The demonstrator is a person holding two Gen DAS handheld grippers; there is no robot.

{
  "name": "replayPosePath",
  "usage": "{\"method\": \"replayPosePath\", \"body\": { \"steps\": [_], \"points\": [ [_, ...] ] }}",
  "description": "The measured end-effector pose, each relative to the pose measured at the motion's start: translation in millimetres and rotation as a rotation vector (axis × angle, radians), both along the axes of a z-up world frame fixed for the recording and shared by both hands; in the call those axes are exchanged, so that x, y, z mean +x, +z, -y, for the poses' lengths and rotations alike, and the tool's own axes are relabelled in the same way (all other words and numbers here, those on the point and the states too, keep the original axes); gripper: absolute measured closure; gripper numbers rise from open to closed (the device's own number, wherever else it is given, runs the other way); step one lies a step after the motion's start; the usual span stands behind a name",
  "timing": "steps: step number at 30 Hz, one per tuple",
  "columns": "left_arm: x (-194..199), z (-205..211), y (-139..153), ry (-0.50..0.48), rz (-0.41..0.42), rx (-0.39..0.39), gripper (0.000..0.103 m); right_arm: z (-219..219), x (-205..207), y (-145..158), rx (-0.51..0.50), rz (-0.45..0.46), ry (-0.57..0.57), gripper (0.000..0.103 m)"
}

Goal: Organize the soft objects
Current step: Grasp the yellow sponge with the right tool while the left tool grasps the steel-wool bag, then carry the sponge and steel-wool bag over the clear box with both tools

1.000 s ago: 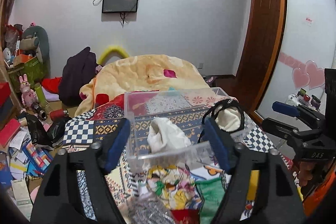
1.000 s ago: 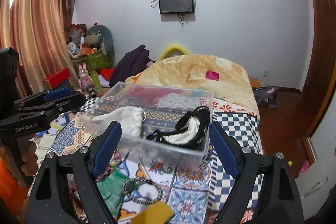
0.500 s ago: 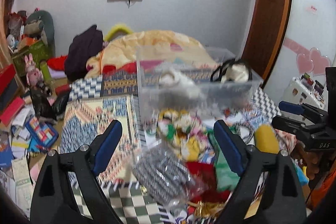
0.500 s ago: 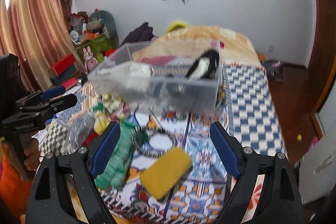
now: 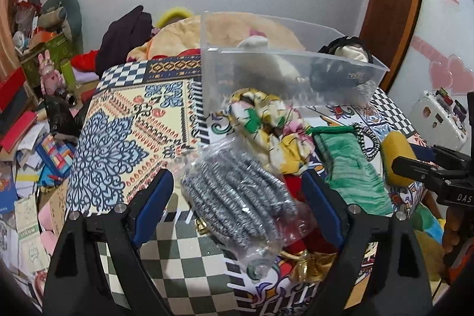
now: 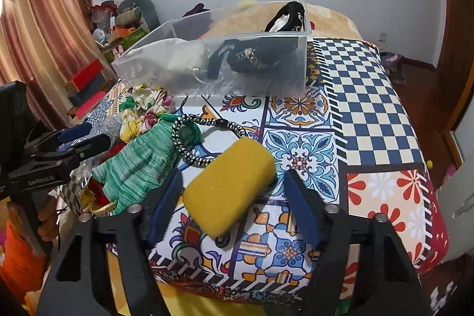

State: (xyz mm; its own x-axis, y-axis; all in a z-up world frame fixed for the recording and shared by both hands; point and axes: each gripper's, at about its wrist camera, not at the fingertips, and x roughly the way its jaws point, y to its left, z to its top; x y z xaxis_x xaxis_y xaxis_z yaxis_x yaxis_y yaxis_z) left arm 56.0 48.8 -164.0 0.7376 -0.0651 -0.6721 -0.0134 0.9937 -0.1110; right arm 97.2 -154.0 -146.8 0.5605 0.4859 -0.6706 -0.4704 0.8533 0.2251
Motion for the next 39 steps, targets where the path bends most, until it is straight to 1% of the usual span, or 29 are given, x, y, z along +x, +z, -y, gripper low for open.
{"method": "replayPosePath", "body": {
  "steps": [1,5,7,9,11,16,18,22,30,35,39],
  "points": [
    [0,-2,-1,-0.001,-0.003,-0.008,0.021,1,0,-1,0.003,-0.005,0.002,0.044],
    [1,-10,-5,0.002,-0.019,-0.027,0.031,4,0,-2,0.020,-0.006,-0.001,0.053],
    [-2,-11,-6,0.000,-0.015,-0.022,0.038,5,-1,0,0.015,0.007,-0.007,0.056],
    [-4,-11,-5,-0.004,-0.011,-0.018,0.042,5,-3,1,0.013,0.014,-0.011,0.060],
    [-6,-11,-5,-0.008,-0.005,-0.018,0.047,8,-3,1,0.018,0.015,-0.012,0.062],
    [-11,-11,1,-0.017,0.015,-0.027,0.069,14,-5,9,0.032,0.036,-0.024,0.063],
    [-13,-11,5,-0.018,0.025,-0.028,0.071,17,-7,14,0.041,0.046,-0.031,0.063],
    [-17,-12,16,-0.010,0.057,-0.025,0.072,23,-9,25,0.054,0.066,-0.043,0.063],
    [-26,-11,56,-0.011,0.157,-0.015,0.072,18,-8,54,0.050,0.139,-0.037,0.063],
    [-22,-5,82,-0.023,0.226,0.003,0.072,11,0,74,0.065,0.193,-0.021,0.063],
    [-12,-1,98,-0.035,0.271,-0.006,0.072,0,10,89,0.073,0.234,-0.006,0.063]
  ]
}}
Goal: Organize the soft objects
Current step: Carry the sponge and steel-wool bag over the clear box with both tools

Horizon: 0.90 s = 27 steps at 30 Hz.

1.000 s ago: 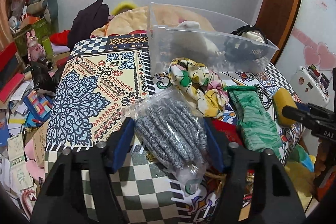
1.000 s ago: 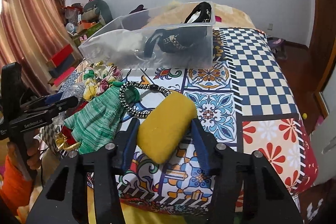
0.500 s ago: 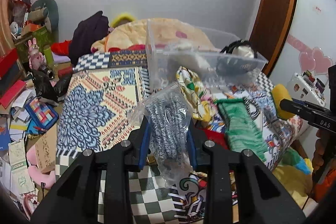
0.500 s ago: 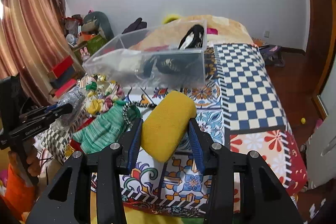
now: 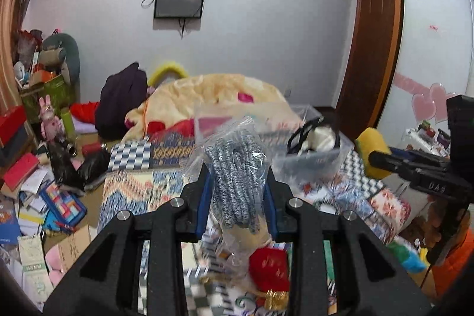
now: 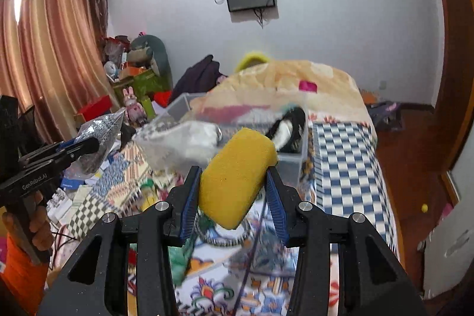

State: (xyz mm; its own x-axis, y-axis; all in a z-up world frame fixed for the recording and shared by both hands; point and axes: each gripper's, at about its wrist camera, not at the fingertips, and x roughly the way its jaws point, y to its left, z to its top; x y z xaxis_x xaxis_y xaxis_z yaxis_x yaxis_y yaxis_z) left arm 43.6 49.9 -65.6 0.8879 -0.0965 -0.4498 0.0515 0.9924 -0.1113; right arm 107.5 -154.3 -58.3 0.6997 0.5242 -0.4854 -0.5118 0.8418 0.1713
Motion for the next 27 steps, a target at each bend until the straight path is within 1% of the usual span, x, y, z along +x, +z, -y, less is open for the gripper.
{"method": "replayPosePath", "body": {
  "steps": [5,8,12,17,20,27],
  "points": [
    [20,5,13,-0.009,0.029,0.004,0.072,-13,12,11,0.006,0.037,0.014,0.063],
    [35,8,16,-0.024,0.022,-0.003,0.072,-18,22,17,0.017,0.046,0.021,0.063],
    [55,14,17,-0.019,0.017,0.019,0.072,-25,36,21,0.026,0.055,0.023,0.063],
    [79,21,11,-0.040,-0.020,0.010,0.072,-36,55,18,0.034,0.021,0.047,0.063],
    [93,26,4,-0.042,-0.043,0.023,0.072,-47,63,14,0.004,0.017,0.049,0.063],
    [125,27,-12,-0.038,-0.105,0.035,0.072,-61,85,-3,-0.043,-0.031,0.060,0.063]
  ]
}}
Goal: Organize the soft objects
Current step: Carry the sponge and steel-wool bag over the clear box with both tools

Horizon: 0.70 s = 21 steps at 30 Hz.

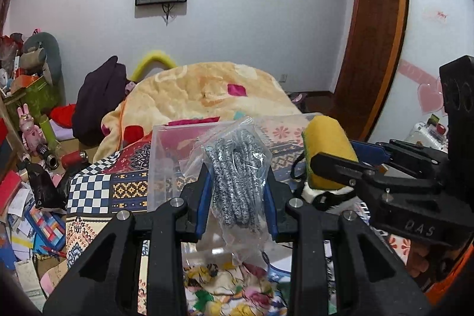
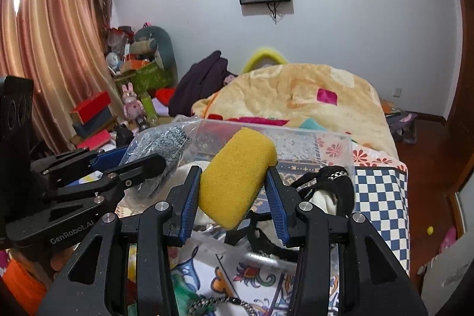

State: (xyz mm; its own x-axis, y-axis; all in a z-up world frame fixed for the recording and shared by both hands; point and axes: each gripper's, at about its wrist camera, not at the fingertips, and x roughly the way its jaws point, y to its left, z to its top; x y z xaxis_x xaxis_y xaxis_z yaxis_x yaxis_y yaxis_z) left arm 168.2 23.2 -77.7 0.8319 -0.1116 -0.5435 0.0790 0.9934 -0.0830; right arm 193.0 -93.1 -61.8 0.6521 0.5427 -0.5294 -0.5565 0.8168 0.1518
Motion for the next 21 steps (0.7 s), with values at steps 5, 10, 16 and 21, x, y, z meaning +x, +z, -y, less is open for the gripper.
{"method": "replayPosePath", "body": {
  "steps": [5,10,16,21],
  "points": [
    [20,-3,-12,0.006,-0.051,0.014,0.072,-10,16,-14,-0.063,-0.043,0.016,0.063],
    [30,-3,-23,0.006,-0.097,0.020,0.071,-15,23,-24,-0.101,-0.076,0.036,0.062],
    [29,-4,-30,0.017,-0.115,0.028,0.070,-21,22,-28,-0.147,-0.070,0.035,0.062],
    [24,-7,-24,0.018,-0.095,0.015,0.064,-17,22,-22,-0.154,-0.058,0.028,0.053]
  ]
}}
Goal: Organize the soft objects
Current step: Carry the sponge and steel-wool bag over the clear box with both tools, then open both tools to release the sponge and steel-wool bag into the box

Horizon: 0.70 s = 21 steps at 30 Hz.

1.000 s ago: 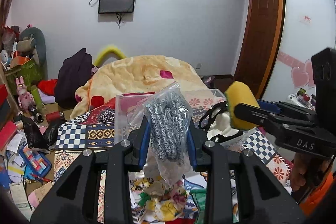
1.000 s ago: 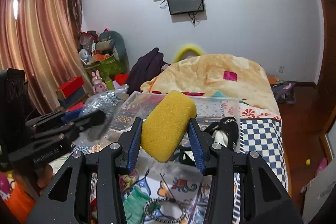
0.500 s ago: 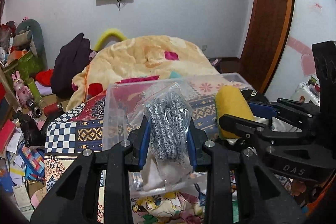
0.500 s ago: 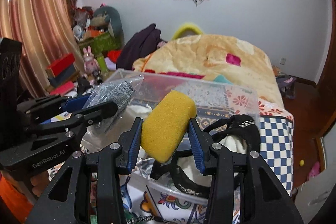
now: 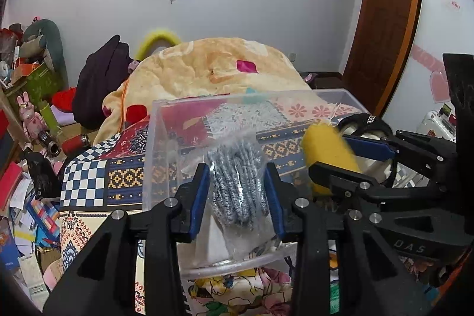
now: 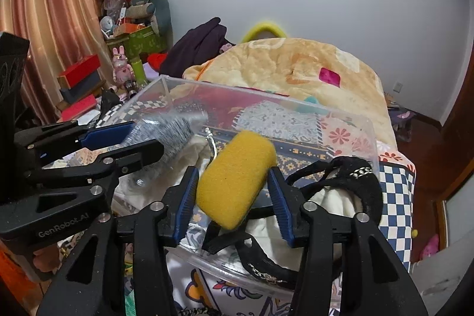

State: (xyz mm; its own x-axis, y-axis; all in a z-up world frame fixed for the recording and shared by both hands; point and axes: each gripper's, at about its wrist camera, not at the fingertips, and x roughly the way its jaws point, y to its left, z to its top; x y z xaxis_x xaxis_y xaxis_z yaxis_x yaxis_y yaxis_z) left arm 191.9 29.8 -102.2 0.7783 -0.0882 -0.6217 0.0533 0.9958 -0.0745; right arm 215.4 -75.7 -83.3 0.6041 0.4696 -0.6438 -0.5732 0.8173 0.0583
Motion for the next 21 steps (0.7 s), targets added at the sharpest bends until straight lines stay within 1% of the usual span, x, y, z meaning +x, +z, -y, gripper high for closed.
{"method": "replayPosePath", "body": {
  "steps": [3,8,9,11,13,14,16,18,21],
  "points": [
    [-7,-1,9,0.001,0.027,-0.003,0.058,4,-4,8,0.013,0.024,-0.009,0.046],
    [-27,-2,29,0.000,0.089,-0.015,0.047,14,-14,22,0.039,0.063,-0.013,0.044],
    [-31,-3,33,-0.002,0.103,-0.018,0.044,16,-17,24,0.044,0.069,-0.013,0.043],
    [-41,-3,42,-0.002,0.133,-0.021,0.040,20,-24,30,0.059,0.089,-0.016,0.039],
    [-51,-3,48,-0.013,0.161,-0.031,0.034,27,-33,36,0.079,0.113,-0.017,0.039],
    [-57,-3,51,-0.013,0.170,-0.035,0.032,30,-38,38,0.087,0.119,-0.014,0.038],
    [-64,-4,54,-0.008,0.186,-0.039,0.028,35,-44,41,0.102,0.129,-0.013,0.035],
    [-73,-5,55,-0.008,0.199,-0.040,0.027,41,-54,44,0.117,0.151,-0.019,0.030],
    [-81,-6,52,-0.016,0.193,-0.046,0.025,46,-67,43,0.118,0.174,-0.023,0.028]
  ]
}}
